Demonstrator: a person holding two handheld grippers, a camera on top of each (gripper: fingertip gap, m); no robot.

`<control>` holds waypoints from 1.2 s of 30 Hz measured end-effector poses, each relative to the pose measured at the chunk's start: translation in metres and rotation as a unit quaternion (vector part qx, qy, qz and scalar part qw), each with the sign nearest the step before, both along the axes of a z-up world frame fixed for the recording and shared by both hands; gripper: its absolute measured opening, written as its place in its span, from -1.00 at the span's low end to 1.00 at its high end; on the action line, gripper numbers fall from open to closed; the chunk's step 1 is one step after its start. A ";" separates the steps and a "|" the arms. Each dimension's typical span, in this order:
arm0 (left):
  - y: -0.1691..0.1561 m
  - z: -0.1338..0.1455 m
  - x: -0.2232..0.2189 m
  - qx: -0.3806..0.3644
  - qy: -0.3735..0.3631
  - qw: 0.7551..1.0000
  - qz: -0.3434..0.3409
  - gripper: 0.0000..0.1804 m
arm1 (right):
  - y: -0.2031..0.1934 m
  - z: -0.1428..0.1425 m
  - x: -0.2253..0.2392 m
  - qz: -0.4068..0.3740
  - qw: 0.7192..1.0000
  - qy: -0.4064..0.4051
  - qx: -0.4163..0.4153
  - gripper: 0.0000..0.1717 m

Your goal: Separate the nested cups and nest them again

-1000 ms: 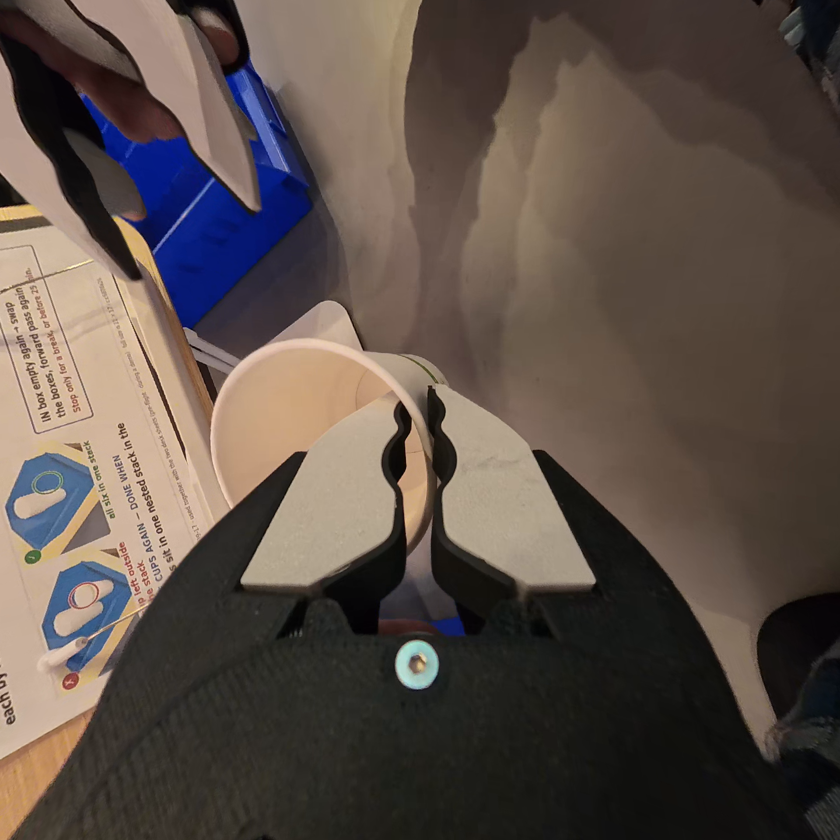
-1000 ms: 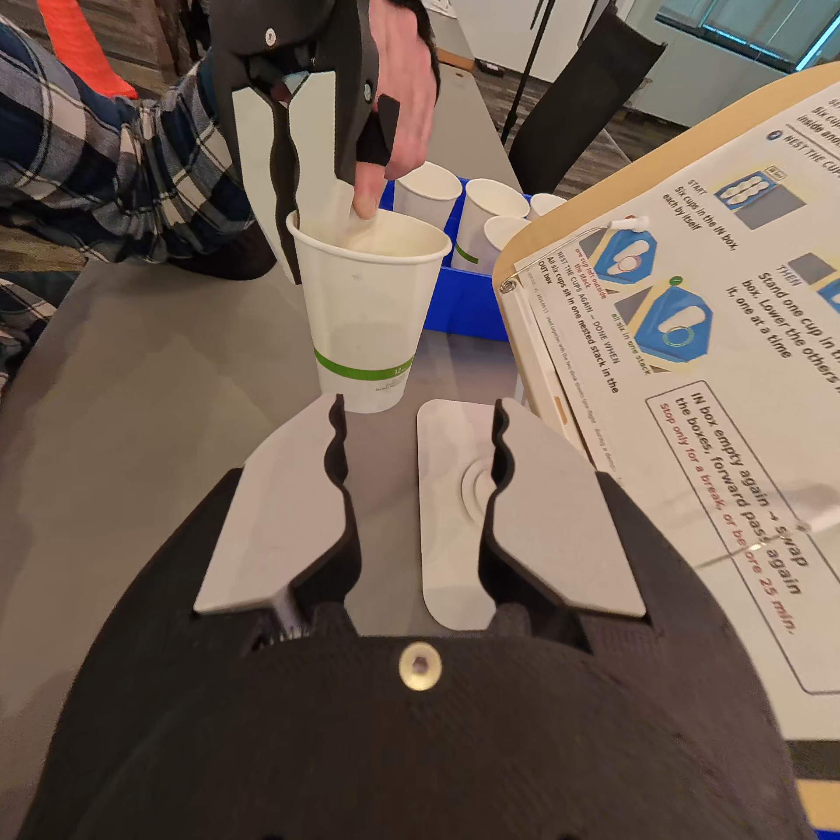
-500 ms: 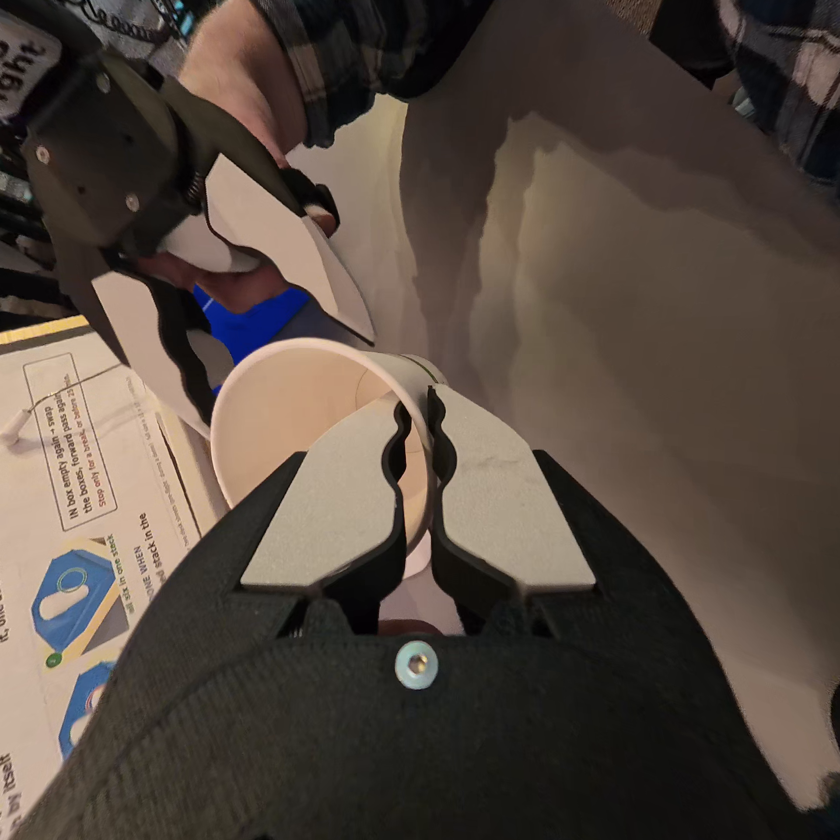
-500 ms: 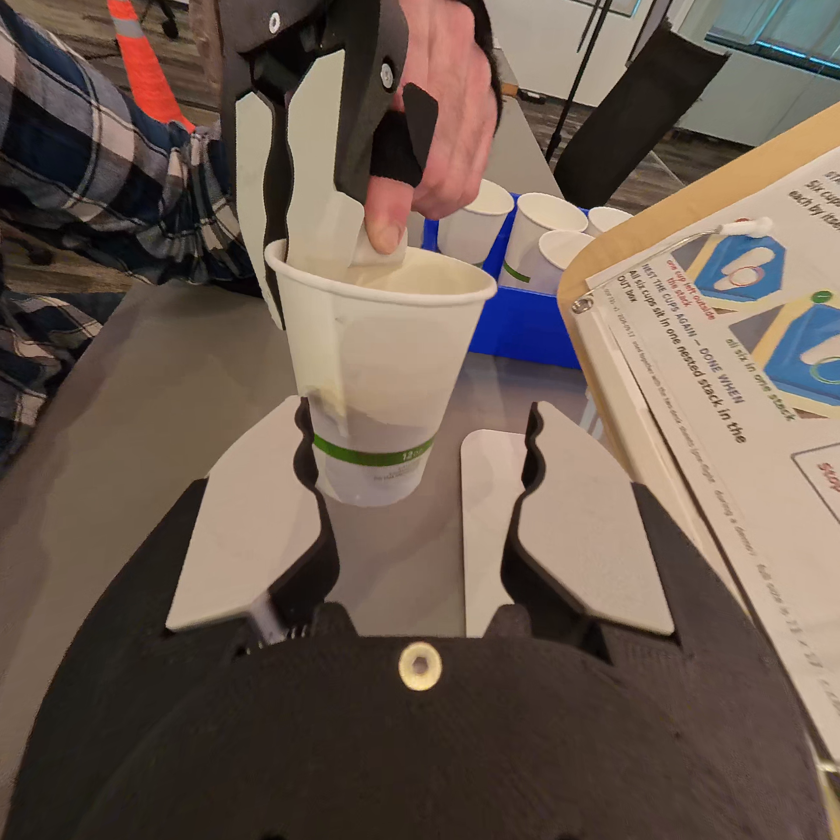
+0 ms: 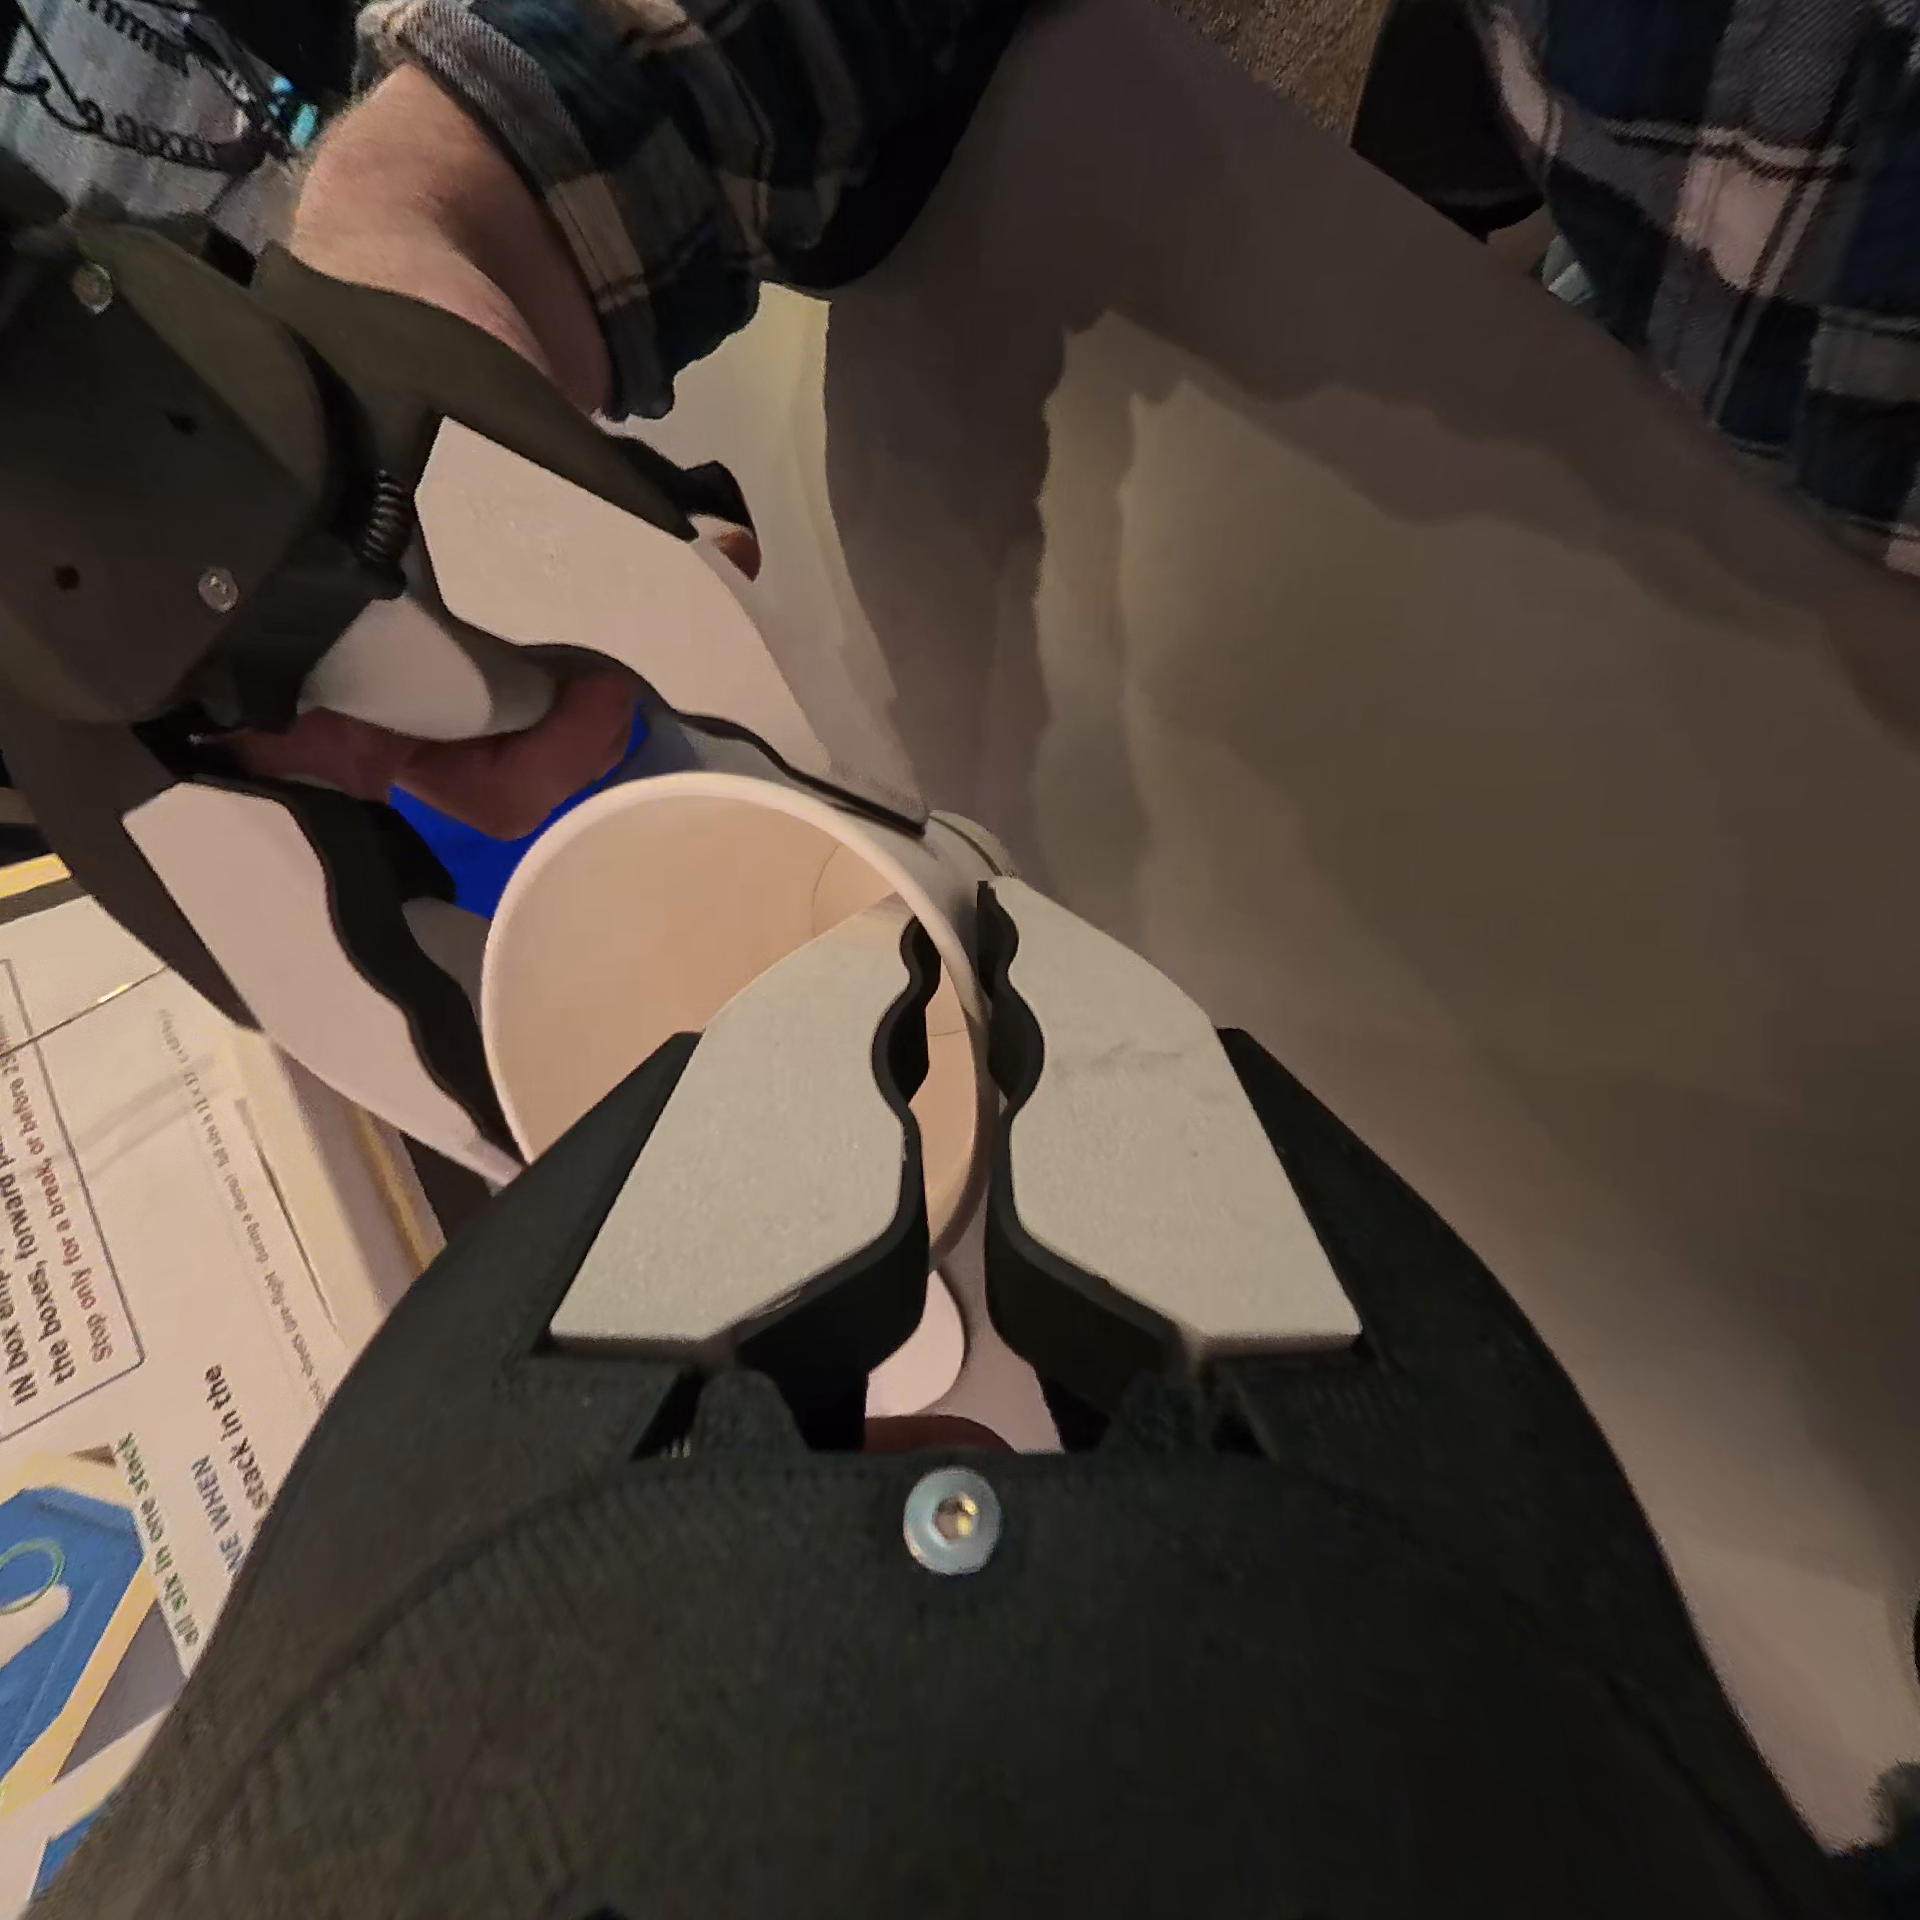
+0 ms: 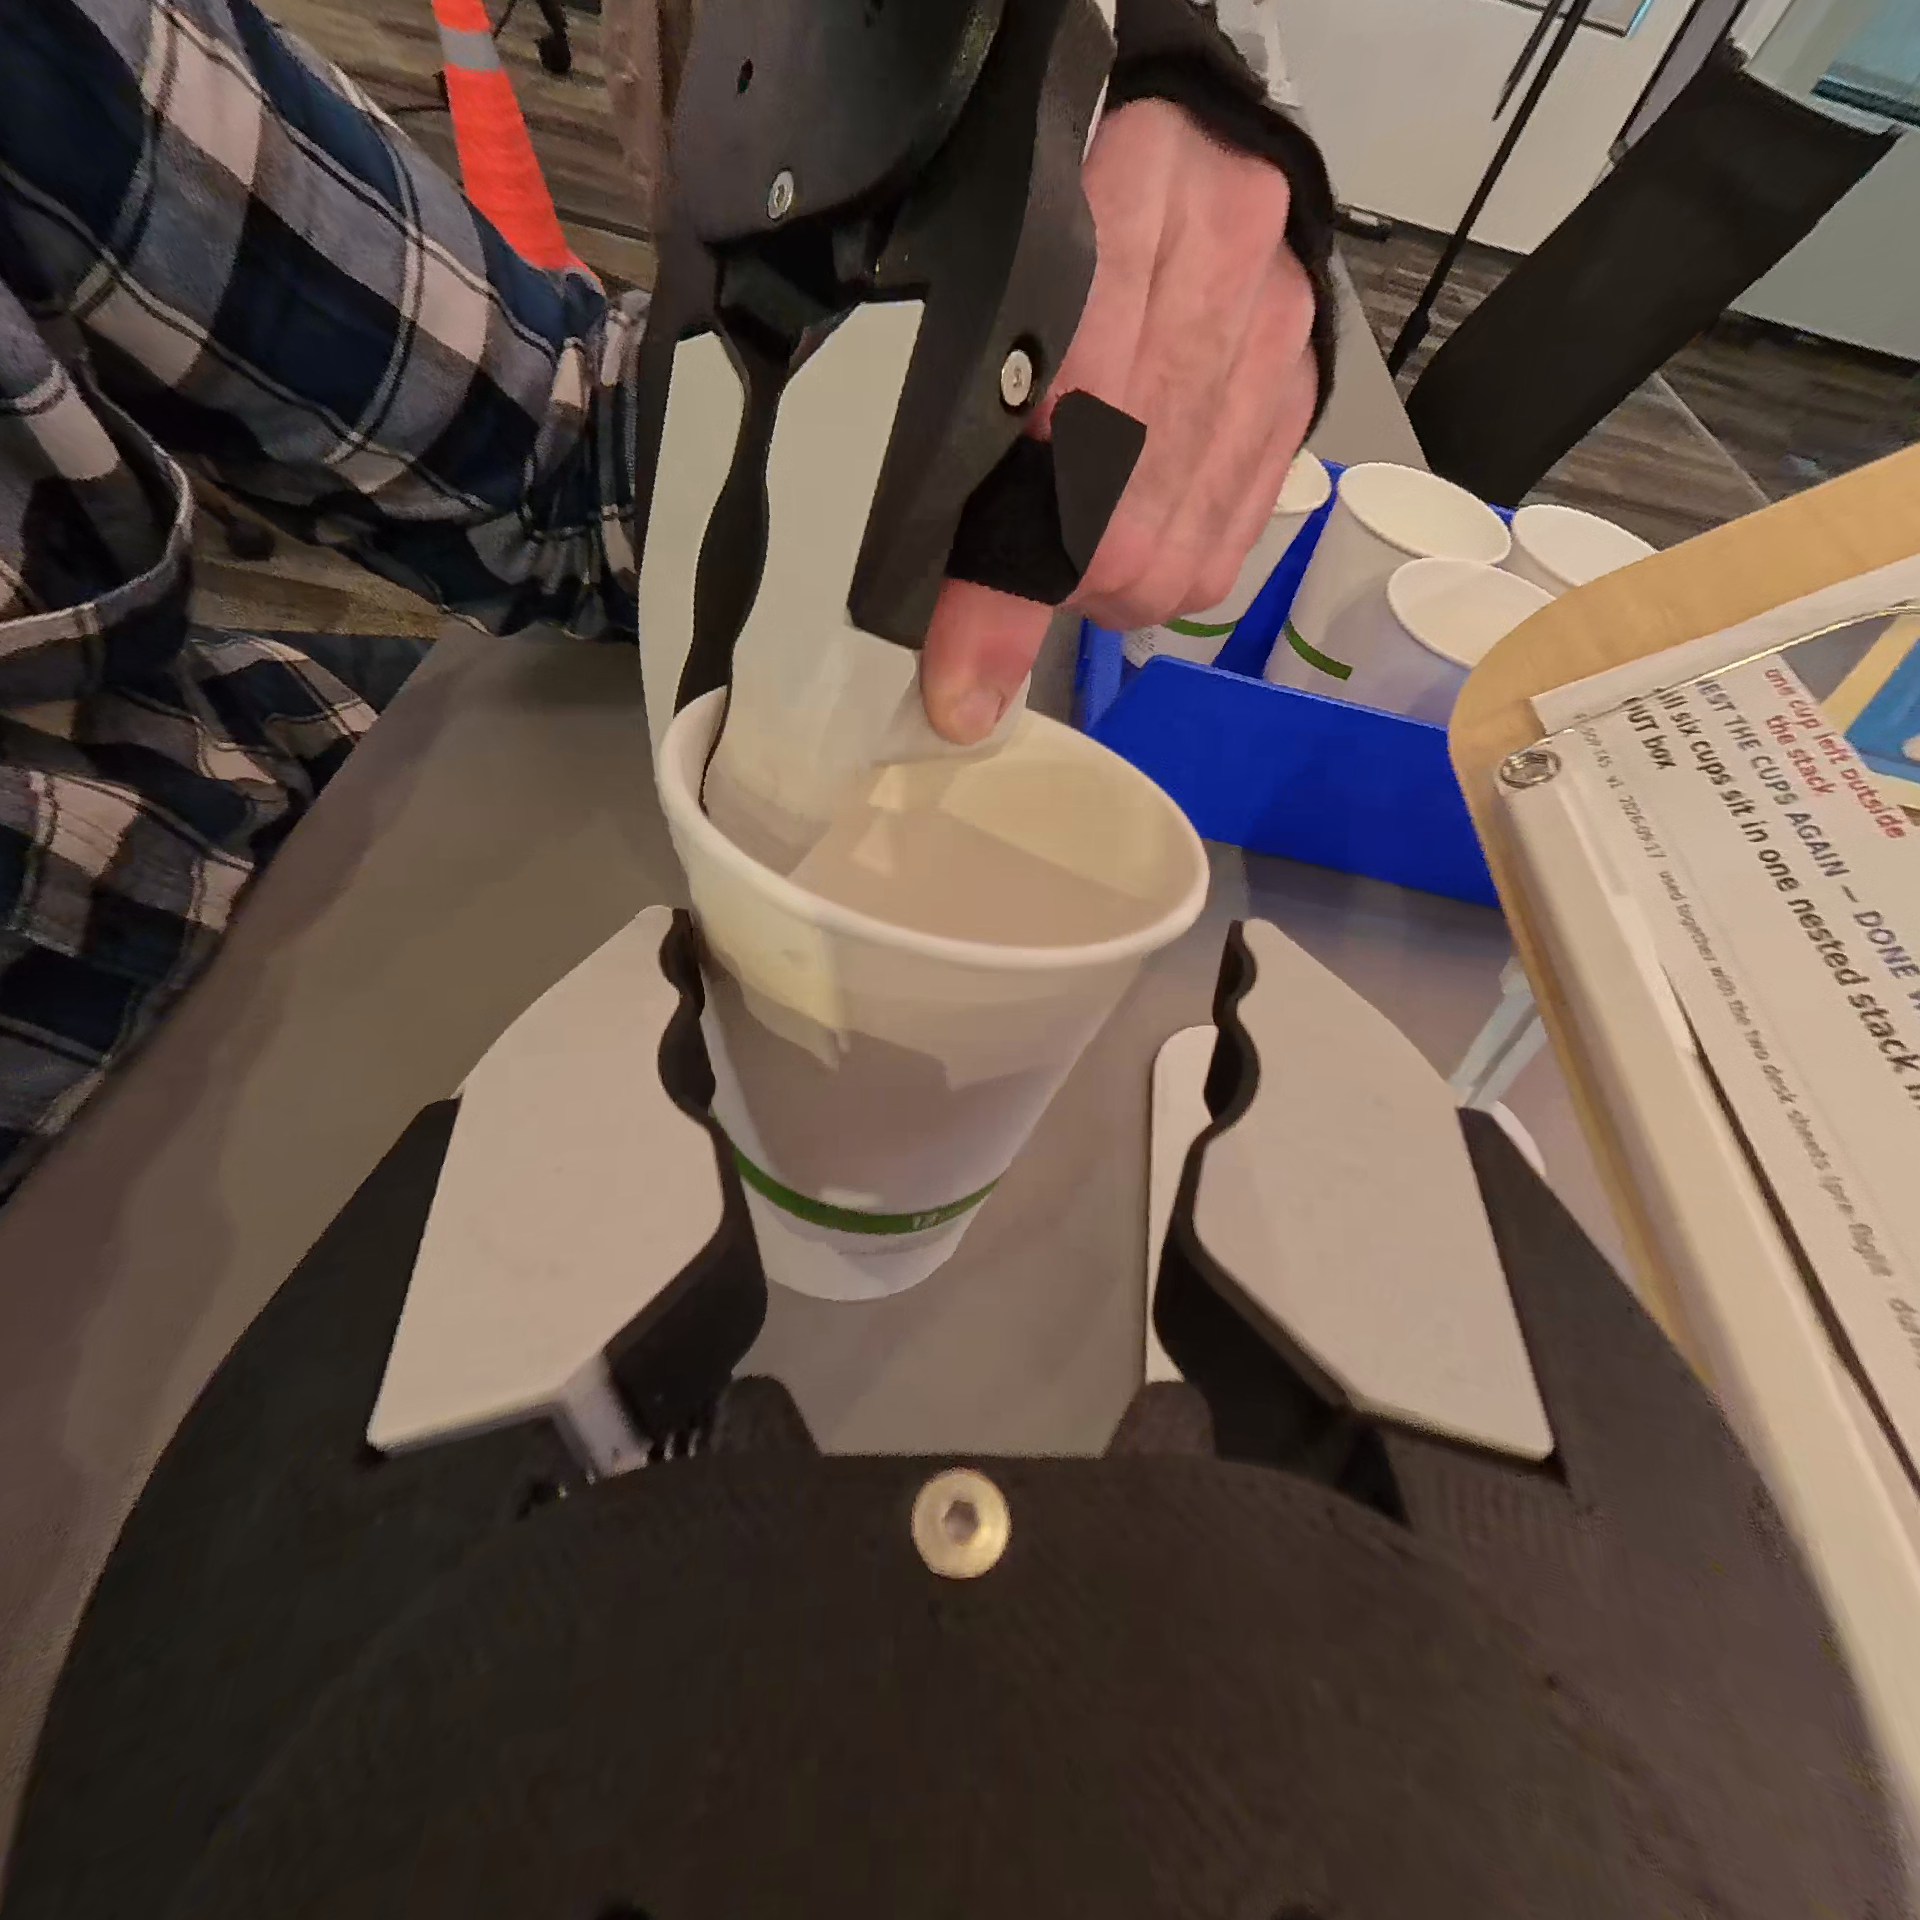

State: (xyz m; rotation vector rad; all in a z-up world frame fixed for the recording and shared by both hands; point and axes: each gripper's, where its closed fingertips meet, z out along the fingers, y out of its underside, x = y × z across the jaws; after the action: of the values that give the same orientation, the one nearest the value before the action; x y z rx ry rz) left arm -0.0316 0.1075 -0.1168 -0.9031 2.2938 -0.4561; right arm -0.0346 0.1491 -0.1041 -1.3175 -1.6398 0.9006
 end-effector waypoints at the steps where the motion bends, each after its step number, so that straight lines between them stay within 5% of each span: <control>1: -0.002 -0.001 0.001 -0.001 0.002 1.000 -0.004 -0.93 | -0.003 -0.002 -0.001 0.007 1.000 -0.001 -0.006 0.10; 9: -0.014 -0.001 0.005 -0.006 0.001 1.000 -0.025 -0.93 | -0.017 0.002 -0.002 0.051 0.997 0.018 -0.058 0.09; 22: -0.004 -0.003 0.001 0.004 0.011 1.000 -0.002 -0.93 | -0.007 0.006 0.003 0.015 1.000 0.003 0.022 0.01; 36: -0.009 -0.001 -0.001 -0.006 0.009 1.000 -0.012 -0.93 | -0.011 0.015 0.009 0.037 0.999 0.019 0.012 -0.08</control>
State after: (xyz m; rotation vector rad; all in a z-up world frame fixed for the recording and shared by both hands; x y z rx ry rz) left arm -0.0326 0.0989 -0.1179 -0.8903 2.3221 -0.4738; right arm -0.0256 0.1383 -0.0888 -1.2226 -1.6755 0.9404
